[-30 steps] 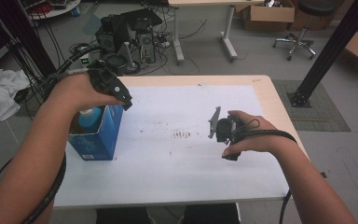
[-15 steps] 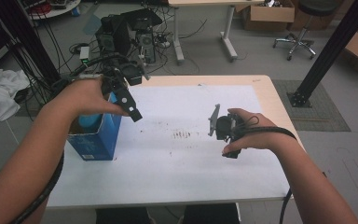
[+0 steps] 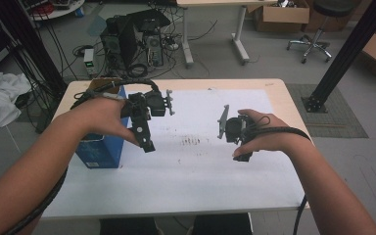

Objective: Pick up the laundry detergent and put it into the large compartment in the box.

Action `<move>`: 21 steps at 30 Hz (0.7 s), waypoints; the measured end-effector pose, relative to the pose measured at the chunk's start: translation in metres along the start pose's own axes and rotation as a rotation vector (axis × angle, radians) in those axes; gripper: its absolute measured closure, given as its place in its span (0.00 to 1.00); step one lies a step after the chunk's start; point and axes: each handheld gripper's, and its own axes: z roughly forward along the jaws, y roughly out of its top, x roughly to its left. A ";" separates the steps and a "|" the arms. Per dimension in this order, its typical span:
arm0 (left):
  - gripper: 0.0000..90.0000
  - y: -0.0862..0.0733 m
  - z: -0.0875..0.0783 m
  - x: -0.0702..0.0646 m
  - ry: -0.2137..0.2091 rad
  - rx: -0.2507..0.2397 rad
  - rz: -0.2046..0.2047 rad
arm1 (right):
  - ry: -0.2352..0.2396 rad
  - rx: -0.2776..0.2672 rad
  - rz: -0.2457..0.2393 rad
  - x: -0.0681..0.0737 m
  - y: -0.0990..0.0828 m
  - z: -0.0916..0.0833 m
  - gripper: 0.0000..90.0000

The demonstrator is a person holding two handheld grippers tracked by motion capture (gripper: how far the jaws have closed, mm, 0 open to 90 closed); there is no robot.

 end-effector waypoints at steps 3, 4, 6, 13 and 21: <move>0.00 0.001 0.001 -0.003 -0.009 -0.016 0.038 | 0.004 0.004 -0.006 0.000 0.003 -0.002 0.18; 0.00 0.002 0.001 -0.003 -0.010 -0.018 0.050 | 0.003 0.001 -0.007 0.001 0.004 -0.002 0.18; 0.00 0.003 0.001 -0.005 -0.009 -0.024 0.072 | 0.005 0.004 -0.012 0.000 0.005 -0.002 0.18; 0.00 0.008 -0.001 -0.011 -0.008 -0.030 0.142 | 0.006 0.006 -0.018 -0.002 0.007 -0.005 0.18; 0.00 0.016 0.000 -0.010 -0.005 -0.001 0.169 | 0.007 -0.002 -0.021 -0.007 0.007 -0.008 0.18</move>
